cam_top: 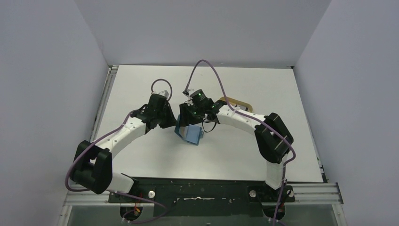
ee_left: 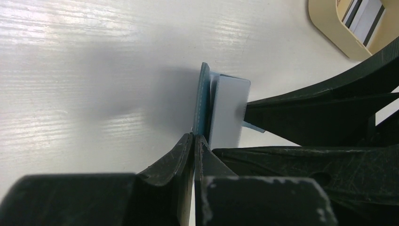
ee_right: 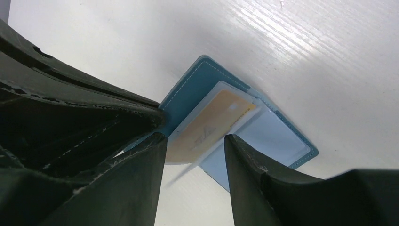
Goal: Take the credit cards out of the card holder
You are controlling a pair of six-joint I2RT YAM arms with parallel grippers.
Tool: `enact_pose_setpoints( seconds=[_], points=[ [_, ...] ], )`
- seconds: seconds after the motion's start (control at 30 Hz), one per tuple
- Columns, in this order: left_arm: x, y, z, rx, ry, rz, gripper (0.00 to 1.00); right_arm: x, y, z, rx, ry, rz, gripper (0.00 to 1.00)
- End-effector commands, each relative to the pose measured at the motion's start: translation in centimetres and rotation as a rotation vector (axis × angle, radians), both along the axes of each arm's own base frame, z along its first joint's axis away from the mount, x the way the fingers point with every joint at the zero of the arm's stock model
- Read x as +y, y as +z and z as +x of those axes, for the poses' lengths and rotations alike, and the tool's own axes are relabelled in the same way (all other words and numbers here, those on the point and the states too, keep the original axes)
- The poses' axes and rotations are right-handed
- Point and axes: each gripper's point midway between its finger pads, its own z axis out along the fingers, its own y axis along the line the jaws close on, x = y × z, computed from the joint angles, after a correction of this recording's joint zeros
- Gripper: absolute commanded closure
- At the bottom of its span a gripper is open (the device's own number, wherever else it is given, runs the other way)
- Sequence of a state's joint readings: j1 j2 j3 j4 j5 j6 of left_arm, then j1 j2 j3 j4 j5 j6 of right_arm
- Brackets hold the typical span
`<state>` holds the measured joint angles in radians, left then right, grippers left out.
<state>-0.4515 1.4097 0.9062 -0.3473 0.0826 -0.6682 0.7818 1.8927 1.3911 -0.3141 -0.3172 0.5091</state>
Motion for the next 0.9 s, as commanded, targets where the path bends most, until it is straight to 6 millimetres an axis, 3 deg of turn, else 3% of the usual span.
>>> enact_pose_setpoints(
  seconds=[0.0,0.27,0.43,0.63,0.77,0.87],
  points=[
    [-0.6,2.0,0.8,-0.056,-0.013,-0.019,1.0,1.9,2.8,1.4,-0.104,-0.003,0.046,0.51],
    [-0.6,1.4,0.8,-0.046,-0.012,-0.011,1.0,1.5,1.1,0.8,-0.082,-0.005,-0.009,0.52],
    [-0.3,0.3,0.5,-0.025,-0.011,0.007,1.0,-1.8,1.8,1.3,-0.122,-0.085,-0.094,0.51],
    [-0.2,-0.6,0.5,-0.014,-0.01,0.019,1.0,-6.4,4.8,2.6,-0.185,-0.204,-0.143,0.49],
    [-0.1,-1.2,0.5,-0.004,-0.011,0.029,1.0,-6.5,6.5,2.9,-0.211,-0.194,-0.108,0.48],
    [-0.1,-2.4,0.4,0.014,-0.012,0.039,1.0,-5.3,5.9,2.8,-0.187,-0.147,-0.084,0.47]
  ],
)
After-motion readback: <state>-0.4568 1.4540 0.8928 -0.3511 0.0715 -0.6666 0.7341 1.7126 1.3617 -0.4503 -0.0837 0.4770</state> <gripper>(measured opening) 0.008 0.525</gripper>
